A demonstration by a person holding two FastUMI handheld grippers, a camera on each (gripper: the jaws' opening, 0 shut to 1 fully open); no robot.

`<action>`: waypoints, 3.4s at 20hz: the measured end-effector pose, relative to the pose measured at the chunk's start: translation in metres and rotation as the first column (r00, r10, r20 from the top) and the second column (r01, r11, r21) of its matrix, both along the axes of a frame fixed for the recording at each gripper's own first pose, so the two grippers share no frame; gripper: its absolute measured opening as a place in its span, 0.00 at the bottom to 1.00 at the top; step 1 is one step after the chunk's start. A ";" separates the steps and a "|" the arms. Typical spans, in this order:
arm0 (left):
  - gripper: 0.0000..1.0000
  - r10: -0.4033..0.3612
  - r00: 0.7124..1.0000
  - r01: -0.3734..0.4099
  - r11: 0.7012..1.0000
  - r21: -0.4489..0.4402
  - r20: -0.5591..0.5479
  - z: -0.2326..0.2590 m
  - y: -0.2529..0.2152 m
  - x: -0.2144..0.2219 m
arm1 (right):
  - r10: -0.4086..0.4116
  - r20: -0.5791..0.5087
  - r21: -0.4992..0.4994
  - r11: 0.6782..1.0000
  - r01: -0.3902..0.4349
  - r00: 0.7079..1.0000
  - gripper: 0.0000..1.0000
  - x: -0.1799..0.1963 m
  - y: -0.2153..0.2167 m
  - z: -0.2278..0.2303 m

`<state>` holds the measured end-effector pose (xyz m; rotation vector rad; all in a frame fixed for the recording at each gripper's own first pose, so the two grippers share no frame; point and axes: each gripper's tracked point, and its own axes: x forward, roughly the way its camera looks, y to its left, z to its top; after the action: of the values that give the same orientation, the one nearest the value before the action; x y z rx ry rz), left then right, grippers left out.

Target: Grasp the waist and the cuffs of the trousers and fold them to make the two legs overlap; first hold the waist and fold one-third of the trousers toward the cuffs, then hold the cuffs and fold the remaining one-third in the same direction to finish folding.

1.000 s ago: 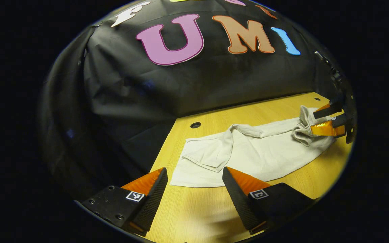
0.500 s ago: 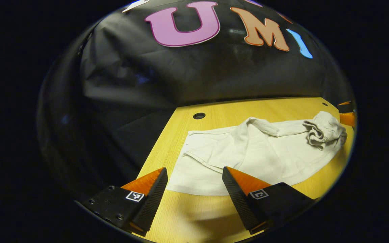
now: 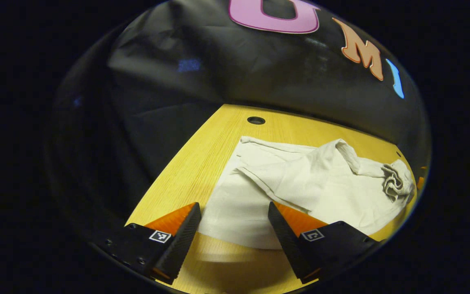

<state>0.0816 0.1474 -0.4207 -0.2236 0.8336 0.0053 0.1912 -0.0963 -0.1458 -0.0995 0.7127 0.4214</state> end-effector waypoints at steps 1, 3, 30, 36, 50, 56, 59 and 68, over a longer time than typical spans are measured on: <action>0.99 0.000 1.000 0.000 1.000 0.005 0.012 -0.002 0.000 0.003 | 0.002 0.001 -0.010 1.000 -0.002 1.000 0.99 0.000 -0.002 0.000; 0.96 -0.003 1.000 0.003 1.000 0.020 -0.003 -0.003 -0.001 0.002 | 0.002 0.000 -0.018 1.000 -0.002 1.000 0.99 -0.002 -0.003 -0.001; 0.00 -0.147 0.961 0.171 0.981 -0.090 0.233 0.156 -0.158 0.065 | -0.115 0.032 0.108 0.988 0.111 0.993 0.98 -0.016 -0.095 0.032; 0.00 -0.243 0.923 0.283 0.954 -0.100 0.299 0.200 -0.233 0.070 | -0.193 0.024 0.127 0.974 0.189 0.981 0.99 -0.030 -0.144 0.032; 0.00 -0.426 0.814 0.511 0.849 -0.136 0.396 0.259 -0.415 0.053 | -0.300 0.001 0.130 0.946 0.298 0.954 0.98 -0.079 -0.222 0.025; 0.00 -0.518 0.776 0.585 0.804 -0.106 0.359 0.232 -0.479 0.032 | -0.346 -0.016 0.124 0.930 0.345 0.938 0.98 -0.094 -0.248 0.018; 0.00 -0.587 0.752 0.633 0.770 -0.078 0.302 0.199 -0.504 0.007 | -0.352 -0.023 0.133 0.927 0.352 0.936 0.98 -0.098 -0.254 0.017; 0.14 -0.586 0.776 0.617 0.782 -0.089 0.233 0.158 -0.524 -0.051 | -0.260 -0.034 0.164 0.951 0.262 0.965 0.98 -0.092 -0.252 0.013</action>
<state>0.0309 -0.3763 -0.2623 -0.0952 0.6794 -0.6895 0.0993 -0.3478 -0.1329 0.1559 0.6888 0.2261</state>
